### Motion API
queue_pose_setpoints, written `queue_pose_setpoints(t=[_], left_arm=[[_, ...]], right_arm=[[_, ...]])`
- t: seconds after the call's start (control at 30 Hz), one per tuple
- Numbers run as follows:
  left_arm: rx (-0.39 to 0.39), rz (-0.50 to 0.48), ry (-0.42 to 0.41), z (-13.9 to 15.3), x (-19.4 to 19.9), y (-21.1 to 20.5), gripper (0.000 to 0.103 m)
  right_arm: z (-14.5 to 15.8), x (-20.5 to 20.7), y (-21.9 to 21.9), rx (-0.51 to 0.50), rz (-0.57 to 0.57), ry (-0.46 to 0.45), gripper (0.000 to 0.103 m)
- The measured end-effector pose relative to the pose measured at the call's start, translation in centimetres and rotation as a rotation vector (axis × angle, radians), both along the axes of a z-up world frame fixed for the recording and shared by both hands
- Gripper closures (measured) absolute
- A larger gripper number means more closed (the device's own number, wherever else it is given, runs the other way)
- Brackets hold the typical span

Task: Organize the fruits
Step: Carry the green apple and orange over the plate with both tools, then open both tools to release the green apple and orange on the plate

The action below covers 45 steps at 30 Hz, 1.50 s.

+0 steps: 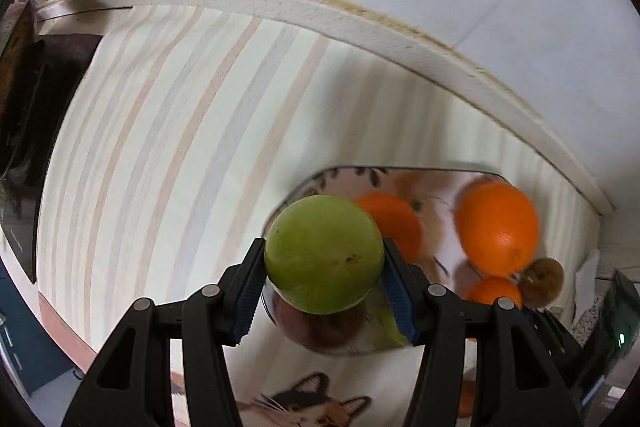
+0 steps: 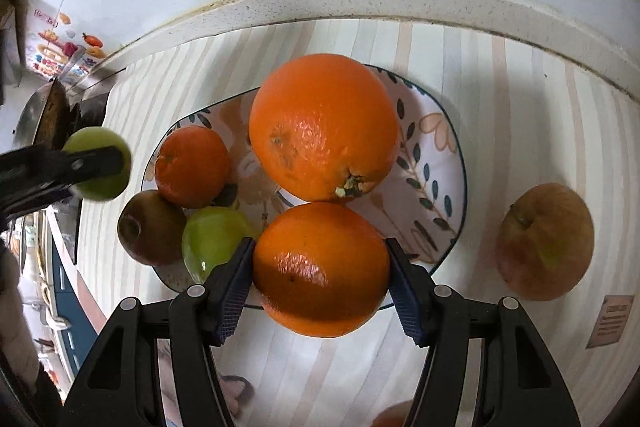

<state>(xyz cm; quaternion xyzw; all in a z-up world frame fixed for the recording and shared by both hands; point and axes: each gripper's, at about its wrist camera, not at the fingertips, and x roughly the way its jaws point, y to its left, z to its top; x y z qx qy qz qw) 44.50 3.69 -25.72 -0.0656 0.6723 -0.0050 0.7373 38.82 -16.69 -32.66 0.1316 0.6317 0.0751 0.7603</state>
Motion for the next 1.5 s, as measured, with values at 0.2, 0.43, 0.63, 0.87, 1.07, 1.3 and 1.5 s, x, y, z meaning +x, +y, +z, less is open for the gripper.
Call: queue_pose_setpoints(t=[0.2, 0.43, 0.63, 0.87, 1.07, 1.3, 1.5], left_arm=[[0.014, -0.024, 0.064, -2.4, 1.6, 0.1, 0.050], [-0.002, -0.022, 0.092, -2.7, 1.6, 0.4, 0.048], [-0.026, -0.018, 0.092, -2.2, 0.5, 0.7, 0.044], [-0.020, -0.003, 0.021, 0.8, -1.4, 1.4, 0.026], [0.028, -0.016, -0.067, 3.4, -5.0, 0.5, 0.016], [0.044, 0.002, -0.160, 5.6, -9.8, -1.0, 0.016], [0.044, 0.005, -0.226, 8.1, -12.8, -1.5, 0.016]], right_arm=[[-0.5, 0.2, -0.1, 0.019, -0.025, 0.013, 0.037], [0.5, 1.1, -0.5, 0.028, -0.046, 0.006, 0.027], [1.3, 1.0, -0.7, 0.042, -0.056, 0.005, 0.019], [2.6, -0.1, -1.4, 0.006, -0.048, -0.028, 0.007], [5.5, -1.9, -1.7, -0.083, -0.023, -0.085, 0.007], [9.2, -4.5, -1.5, -0.141, 0.023, -0.143, 0.007], [12.1, -7.2, -0.8, -0.147, 0.057, -0.197, 0.007]])
